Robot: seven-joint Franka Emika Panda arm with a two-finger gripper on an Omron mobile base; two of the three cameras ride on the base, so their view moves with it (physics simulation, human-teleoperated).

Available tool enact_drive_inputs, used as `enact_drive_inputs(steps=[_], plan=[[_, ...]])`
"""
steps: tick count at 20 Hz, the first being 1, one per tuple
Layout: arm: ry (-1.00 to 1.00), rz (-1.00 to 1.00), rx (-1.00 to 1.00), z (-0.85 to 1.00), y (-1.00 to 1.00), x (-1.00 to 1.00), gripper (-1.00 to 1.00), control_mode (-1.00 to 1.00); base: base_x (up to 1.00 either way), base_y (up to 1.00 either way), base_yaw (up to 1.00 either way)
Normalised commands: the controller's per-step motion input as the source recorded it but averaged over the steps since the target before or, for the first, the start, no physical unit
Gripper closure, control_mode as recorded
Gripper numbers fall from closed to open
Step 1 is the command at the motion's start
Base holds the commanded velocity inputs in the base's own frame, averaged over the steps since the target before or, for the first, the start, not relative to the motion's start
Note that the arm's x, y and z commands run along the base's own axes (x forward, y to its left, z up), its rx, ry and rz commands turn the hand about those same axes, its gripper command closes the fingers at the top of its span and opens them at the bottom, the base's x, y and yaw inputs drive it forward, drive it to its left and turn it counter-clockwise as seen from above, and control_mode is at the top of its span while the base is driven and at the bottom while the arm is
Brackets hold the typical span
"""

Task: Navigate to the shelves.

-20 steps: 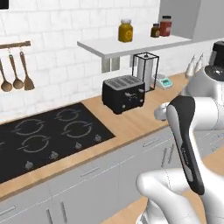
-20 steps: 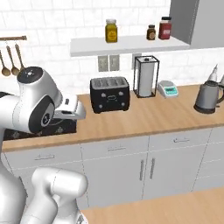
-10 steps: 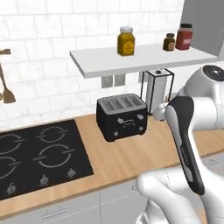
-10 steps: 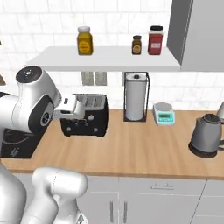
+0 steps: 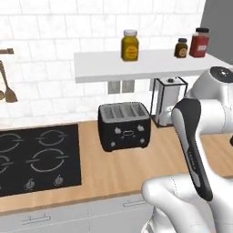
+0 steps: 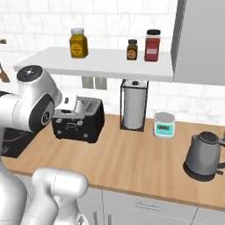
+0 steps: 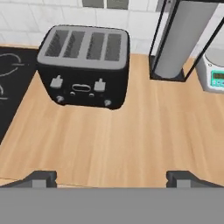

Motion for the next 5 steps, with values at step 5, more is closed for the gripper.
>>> enact_drive_inputs(steps=[5], plan=[[0.00,0.00,0.00,0.00,0.00,0.00,-1.00,1.00,0.10,-1.00,0.12]])
